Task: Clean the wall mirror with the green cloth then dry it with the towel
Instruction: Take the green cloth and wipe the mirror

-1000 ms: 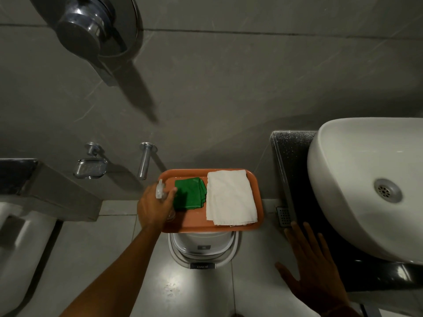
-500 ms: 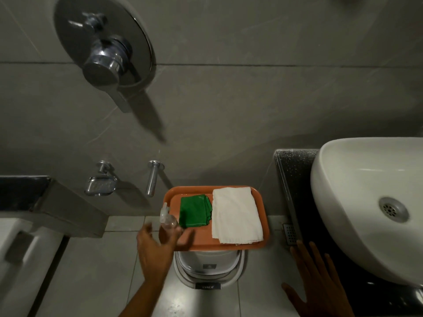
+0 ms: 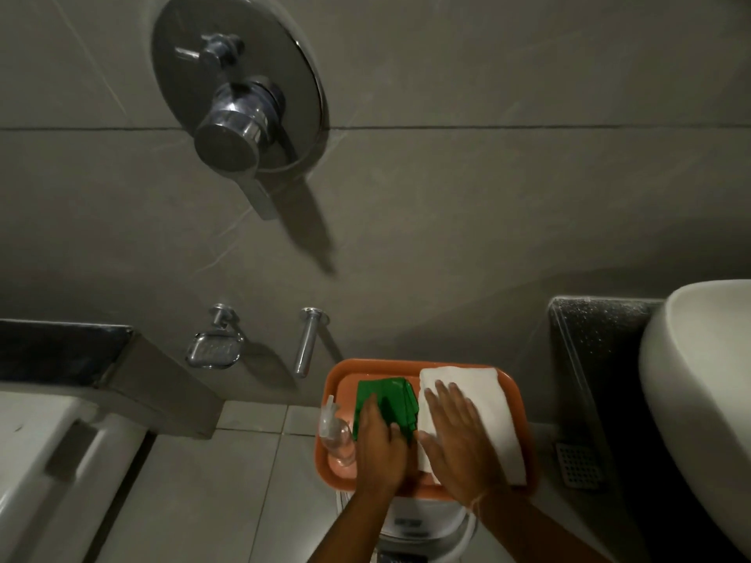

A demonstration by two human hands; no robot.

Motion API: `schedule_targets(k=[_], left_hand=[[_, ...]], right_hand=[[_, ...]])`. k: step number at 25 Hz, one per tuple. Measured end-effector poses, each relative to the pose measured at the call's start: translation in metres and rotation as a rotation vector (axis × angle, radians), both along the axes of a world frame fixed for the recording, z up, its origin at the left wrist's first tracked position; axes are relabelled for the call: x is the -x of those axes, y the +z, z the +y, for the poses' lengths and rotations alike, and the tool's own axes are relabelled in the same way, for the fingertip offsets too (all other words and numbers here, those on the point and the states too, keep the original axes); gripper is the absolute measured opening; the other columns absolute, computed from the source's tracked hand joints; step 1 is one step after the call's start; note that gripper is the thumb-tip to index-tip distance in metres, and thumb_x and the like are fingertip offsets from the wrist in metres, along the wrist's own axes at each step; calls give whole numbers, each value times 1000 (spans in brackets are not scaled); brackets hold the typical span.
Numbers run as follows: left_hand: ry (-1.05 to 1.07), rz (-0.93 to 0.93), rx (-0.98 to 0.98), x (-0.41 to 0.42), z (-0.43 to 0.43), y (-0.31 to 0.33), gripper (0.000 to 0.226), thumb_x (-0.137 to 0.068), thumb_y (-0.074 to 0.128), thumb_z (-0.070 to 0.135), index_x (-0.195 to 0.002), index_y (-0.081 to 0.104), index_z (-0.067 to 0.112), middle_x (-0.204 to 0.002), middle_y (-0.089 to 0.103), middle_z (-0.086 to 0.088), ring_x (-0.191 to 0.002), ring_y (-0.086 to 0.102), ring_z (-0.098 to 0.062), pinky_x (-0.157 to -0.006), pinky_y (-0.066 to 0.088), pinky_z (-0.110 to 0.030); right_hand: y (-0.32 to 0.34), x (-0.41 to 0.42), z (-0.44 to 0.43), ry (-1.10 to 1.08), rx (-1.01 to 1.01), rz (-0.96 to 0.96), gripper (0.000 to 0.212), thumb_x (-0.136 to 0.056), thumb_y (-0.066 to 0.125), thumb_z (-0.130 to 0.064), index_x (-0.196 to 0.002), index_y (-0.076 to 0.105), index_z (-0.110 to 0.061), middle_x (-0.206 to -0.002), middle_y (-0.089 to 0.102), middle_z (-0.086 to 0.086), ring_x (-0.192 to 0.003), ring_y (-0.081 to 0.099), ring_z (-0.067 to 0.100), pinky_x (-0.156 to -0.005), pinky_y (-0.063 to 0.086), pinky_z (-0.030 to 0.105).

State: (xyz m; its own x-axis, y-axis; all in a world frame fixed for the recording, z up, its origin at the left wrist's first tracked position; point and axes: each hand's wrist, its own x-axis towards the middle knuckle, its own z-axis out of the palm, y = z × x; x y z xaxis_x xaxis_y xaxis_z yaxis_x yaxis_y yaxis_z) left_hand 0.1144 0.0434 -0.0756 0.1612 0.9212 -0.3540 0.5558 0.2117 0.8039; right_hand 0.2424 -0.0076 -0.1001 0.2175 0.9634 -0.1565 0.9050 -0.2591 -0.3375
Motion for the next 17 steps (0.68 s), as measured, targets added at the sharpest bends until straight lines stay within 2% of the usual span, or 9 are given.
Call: schedule_targets(k=[2,4,6,7,8,10,13,15,17], left_hand=[[38,-3,30,-7,20,-16,56,-99,43,12,-153,27,9,-145,51,-11,-108,55,-11,-92,43,-18],[107,6,92,-12,34,-37,62,-94,32,36,-149,30,8,-141,52,-19,-118,59,-30,-103,50,-37],[225,-18,144,-14,46,-66,93,-74,21,67,-141,37,5,-137,54,-24,-124,56,-42,-107,47,-53],[290,-36,171,-17,49,-72,101,-70,16,77,-138,41,6,-134,57,-23,-124,57,-41,-107,47,-54],[351,-38,189,-20,50,-73,97,-76,14,80,-135,44,9,-129,60,-19,-121,59,-38,-108,47,-53],[316,14,197,-24,51,-62,63,-96,27,58,-134,43,11,-123,60,-9,-119,59,-30,-108,45,-47],[258,113,126,-25,51,-53,32,-103,29,40,-121,43,17,-102,55,3,-108,60,-24,-92,45,-36],[263,126,82,-23,51,-48,24,-103,35,29,-121,46,19,-96,51,7,-102,60,-21,-89,46,-34],[218,98,45,-21,46,-38,30,-95,43,14,-125,49,16,-105,55,0,-101,59,-23,-93,51,-40]], right_hand=[[-16,5,25,59,47,14,75,-85,-2,-53,-153,0,-21,-164,4,1,-153,3,26,-125,8,45],[-28,8,45,48,16,24,76,-87,1,-48,-155,16,-16,-163,23,6,-149,24,28,-122,21,44],[-38,8,60,-19,14,38,61,-97,18,-41,-152,28,-17,-155,40,6,-138,42,29,-113,35,41],[-42,8,67,-73,37,61,53,-100,29,-38,-149,34,-17,-149,48,6,-131,48,29,-108,39,40],[-45,10,74,-139,66,85,49,-99,40,-37,-144,40,-18,-141,55,6,-125,51,28,-104,42,40],[-48,13,86,-256,100,130,46,-93,55,-41,-134,49,-20,-129,63,4,-118,54,28,-99,46,39],[-55,12,94,-382,170,247,47,-84,67,-44,-124,57,-22,-121,67,3,-115,58,29,-98,48,40],[-52,7,94,-430,235,382,46,-80,71,-42,-119,61,-21,-118,70,2,-110,63,29,-97,51,40],[-39,-2,87,-511,230,654,36,-83,73,-31,-113,66,-13,-111,72,3,-104,66,27,-91,53,36]])
